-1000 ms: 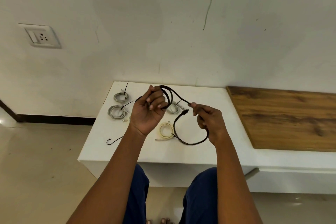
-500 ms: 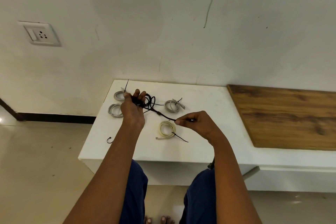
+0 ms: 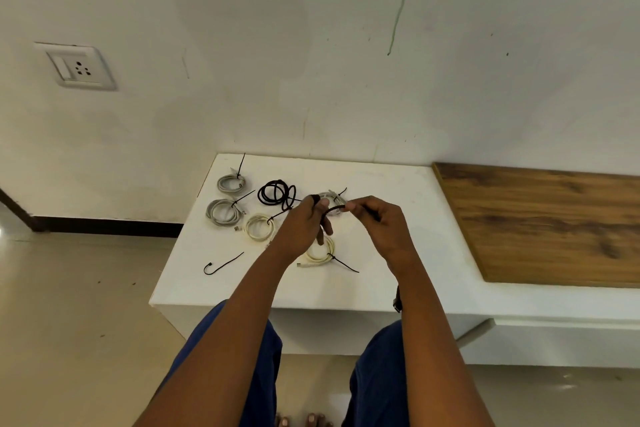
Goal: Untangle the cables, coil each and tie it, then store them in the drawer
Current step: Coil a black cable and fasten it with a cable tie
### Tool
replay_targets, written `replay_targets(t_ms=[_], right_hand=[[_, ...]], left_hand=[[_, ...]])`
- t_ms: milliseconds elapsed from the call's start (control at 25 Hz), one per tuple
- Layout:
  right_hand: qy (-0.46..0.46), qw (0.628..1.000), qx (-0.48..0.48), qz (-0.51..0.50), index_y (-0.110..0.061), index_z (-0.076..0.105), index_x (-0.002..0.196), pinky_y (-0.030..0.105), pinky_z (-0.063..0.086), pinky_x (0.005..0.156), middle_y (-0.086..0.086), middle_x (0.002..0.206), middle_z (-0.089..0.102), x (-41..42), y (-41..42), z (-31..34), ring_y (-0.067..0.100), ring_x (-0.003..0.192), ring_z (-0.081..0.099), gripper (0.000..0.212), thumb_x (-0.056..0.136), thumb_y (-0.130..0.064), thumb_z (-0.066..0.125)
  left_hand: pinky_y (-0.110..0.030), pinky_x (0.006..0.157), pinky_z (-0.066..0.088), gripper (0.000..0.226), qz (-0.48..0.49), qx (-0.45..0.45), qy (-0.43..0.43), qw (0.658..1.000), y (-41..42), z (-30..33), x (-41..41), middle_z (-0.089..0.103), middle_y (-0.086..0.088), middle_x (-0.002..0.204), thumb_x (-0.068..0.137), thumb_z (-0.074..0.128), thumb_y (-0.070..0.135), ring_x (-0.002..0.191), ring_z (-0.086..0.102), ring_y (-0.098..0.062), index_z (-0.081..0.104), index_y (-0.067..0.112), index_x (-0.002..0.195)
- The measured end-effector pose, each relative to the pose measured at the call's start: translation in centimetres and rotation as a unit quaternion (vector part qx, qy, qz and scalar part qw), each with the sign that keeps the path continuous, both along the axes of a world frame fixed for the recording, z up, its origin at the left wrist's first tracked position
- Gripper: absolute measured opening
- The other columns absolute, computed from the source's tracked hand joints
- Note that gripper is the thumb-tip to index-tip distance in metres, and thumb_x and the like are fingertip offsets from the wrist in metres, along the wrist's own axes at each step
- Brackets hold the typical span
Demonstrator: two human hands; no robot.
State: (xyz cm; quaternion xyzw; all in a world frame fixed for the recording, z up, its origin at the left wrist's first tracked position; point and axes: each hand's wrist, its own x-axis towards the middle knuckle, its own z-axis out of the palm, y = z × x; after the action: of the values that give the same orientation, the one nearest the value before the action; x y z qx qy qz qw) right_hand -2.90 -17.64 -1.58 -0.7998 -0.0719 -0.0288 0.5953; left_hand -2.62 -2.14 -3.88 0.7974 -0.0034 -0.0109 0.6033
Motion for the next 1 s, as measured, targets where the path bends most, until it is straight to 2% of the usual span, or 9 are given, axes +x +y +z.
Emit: replay_targets(t_ms=[40,120,280,480,600,720,760,920,1000], right_hand=[[-0.011,1.0,-0.013,-0.022,-0.014,0.072,0.089,0.036,0.048,0.082,0.006,0.09,0.072,0.2,0.0,-0.1,0.027,0.088,0.063,0.013,0.089,-0.022,0.062],[-0.026,0.998,-0.022,-0.053,-0.012,0.072,0.09,0.038,0.048,0.082,0.006,0.091,0.072,0.4,0.0,-0.4,0.03,0.089,0.062,0.014,0.089,-0.022,0.061],[-0.029,0.997,-0.01,-0.078,-0.012,0.071,0.09,0.021,0.045,0.076,0.002,0.092,0.071,0.7,0.0,-0.4,0.017,0.088,0.063,0.012,0.089,-0.02,0.062],[-0.019,0.999,0.009,-0.036,-0.014,0.07,0.098,0.006,0.041,0.066,-0.011,0.08,0.065,0.5,0.6,0.1,-0.001,0.073,0.057,0.016,0.093,-0.021,0.056],[0.039,0.999,0.019,0.022,-0.01,0.064,0.113,0.009,0.035,0.053,-0.008,0.066,0.049,0.4,1.2,0.2,0.005,0.059,0.042,0.024,0.098,-0.019,0.047],[0.114,0.989,0.008,0.096,-0.011,0.058,0.123,0.015,0.031,0.053,-0.006,0.067,0.041,0.1,1.3,0.0,0.008,0.058,0.036,0.028,0.098,-0.013,0.045],[0.13,0.984,-0.025,0.117,-0.011,0.057,0.124,0.015,0.032,0.054,-0.008,0.067,0.043,0.0,1.3,-0.1,0.008,0.059,0.037,0.029,0.098,-0.012,0.045],[0.111,0.977,-0.114,0.143,-0.01,0.06,0.122,0.006,0.036,0.058,-0.016,0.071,0.044,-0.3,1.4,-0.3,0.0,0.062,0.042,0.029,0.099,-0.014,0.044],[0.093,0.973,-0.143,0.152,-0.01,0.063,0.118,0.009,0.035,0.066,-0.021,0.072,0.045,-0.2,1.5,-0.5,-0.005,0.065,0.044,0.028,0.099,-0.017,0.044]], left_hand=[[-0.024,0.055,0.04,0.03,-0.021,-0.007,0.019,1.0,-0.1,0.1,-0.2,0.057,0.0,0.06,0.102,0.034,0.033,0.048,0.048,-0.014,0.054,0.012,0.091],[-0.018,0.049,0.035,0.039,-0.057,-0.053,0.065,0.995,-0.1,0.5,-0.4,0.048,0.003,0.053,0.102,0.032,0.039,0.047,0.041,-0.01,0.056,0.014,0.083],[-0.017,0.043,0.029,0.043,-0.161,-0.186,0.161,0.956,0.4,1.6,-0.5,0.032,0.006,0.047,0.099,0.036,0.046,0.04,0.026,-0.009,0.055,0.015,0.077],[-0.02,0.042,0.03,0.031,-0.22,-0.455,0.206,0.838,1.0,2.4,-0.4,0.03,0.009,0.043,0.092,0.045,0.036,0.039,0.015,-0.009,0.053,0.019,0.067],[-0.02,0.043,0.03,0.029,-0.191,-0.576,0.181,0.774,1.0,2.5,-0.3,0.034,0.008,0.044,0.093,0.041,0.03,0.04,0.015,-0.008,0.053,0.017,0.069],[-0.017,0.047,0.034,0.028,-0.128,-0.667,0.13,0.723,1.7,2.6,0.1,0.036,0.008,0.047,0.094,0.037,0.026,0.039,0.027,-0.007,0.05,0.017,0.071],[-0.017,0.05,0.034,0.028,-0.094,-0.679,0.112,0.719,2.0,2.6,0.2,0.037,0.008,0.049,0.096,0.035,0.025,0.04,0.032,-0.006,0.047,0.018,0.072],[-0.021,0.057,0.04,0.034,0.079,-0.646,0.041,0.758,2.2,1.9,0.8,0.046,0.009,0.052,0.104,0.028,0.025,0.044,0.042,-0.007,0.042,0.018,0.073],[-0.021,0.058,0.044,0.034,0.145,-0.636,0.021,0.758,2.2,1.8,1.0,0.052,0.008,0.053,0.104,0.029,0.025,0.045,0.05,-0.008,0.043,0.015,0.075]])
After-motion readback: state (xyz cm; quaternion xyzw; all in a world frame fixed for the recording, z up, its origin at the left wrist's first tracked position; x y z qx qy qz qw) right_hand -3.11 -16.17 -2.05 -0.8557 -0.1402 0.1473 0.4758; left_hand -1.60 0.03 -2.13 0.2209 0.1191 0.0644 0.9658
